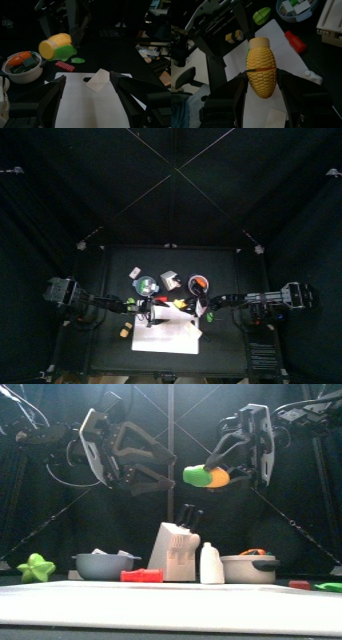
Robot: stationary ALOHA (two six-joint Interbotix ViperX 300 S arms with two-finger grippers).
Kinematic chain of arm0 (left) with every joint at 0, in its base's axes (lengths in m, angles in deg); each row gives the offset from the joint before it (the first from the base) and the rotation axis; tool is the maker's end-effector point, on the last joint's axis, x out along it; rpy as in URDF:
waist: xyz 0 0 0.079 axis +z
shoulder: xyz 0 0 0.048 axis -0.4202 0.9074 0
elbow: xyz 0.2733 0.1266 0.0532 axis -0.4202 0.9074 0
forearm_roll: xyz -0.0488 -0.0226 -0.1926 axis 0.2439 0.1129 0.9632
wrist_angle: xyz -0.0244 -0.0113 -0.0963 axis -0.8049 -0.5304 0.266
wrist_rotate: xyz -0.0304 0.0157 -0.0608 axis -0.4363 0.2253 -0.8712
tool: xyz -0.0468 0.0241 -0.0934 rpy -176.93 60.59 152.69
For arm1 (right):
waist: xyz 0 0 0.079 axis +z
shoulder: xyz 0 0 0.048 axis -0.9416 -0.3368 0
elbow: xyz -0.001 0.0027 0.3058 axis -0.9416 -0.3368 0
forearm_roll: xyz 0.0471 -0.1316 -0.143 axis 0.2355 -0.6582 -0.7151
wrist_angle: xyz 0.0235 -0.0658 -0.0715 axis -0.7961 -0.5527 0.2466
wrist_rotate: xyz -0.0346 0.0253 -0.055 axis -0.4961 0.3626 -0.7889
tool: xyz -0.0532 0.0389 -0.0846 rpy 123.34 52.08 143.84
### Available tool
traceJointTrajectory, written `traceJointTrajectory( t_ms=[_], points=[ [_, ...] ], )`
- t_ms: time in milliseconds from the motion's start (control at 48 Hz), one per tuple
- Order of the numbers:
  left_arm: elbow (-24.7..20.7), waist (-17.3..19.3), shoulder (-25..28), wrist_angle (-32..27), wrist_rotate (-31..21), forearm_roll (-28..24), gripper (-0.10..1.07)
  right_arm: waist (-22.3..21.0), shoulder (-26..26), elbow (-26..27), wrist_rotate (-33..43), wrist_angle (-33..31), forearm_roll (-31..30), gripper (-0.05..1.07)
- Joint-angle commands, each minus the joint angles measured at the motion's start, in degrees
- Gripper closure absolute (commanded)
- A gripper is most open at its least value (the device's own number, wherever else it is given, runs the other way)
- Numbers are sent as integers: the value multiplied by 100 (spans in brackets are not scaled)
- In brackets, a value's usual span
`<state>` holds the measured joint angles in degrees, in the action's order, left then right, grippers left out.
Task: Reorient corn
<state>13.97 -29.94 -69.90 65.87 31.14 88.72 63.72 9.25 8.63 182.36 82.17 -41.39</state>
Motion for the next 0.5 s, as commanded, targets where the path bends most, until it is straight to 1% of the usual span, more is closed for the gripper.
traceJointTrajectory(
  t_ms=[0, 83, 167, 271, 312, 396, 479],
  points=[
    [-202, 35, -44, 149, -70, 448, -3, -132, 149, 88, -26, 35, 237, 34],
    [-308, 9, -26, 264, -193, 1055, -3, -202, 176, 62, -26, 26, 149, 34],
    [-422, -26, 9, 501, -387, 1687, -3, -202, 176, 79, -26, 26, -114, 34],
    [-554, -70, 158, 870, -782, 2338, -3, -193, 176, 114, -18, 26, -396, 34],
    [-598, -79, 229, 1046, -1028, 2566, -3, -185, 176, 123, -9, 9, -439, 34],
    [-615, -141, 343, 1274, -1547, 2769, -3, -185, 176, 132, -18, 0, -448, 34],
    [-650, -167, 439, 1424, -2180, 2689, -3, -185, 185, 132, -18, 0, -475, 34]
  ],
)
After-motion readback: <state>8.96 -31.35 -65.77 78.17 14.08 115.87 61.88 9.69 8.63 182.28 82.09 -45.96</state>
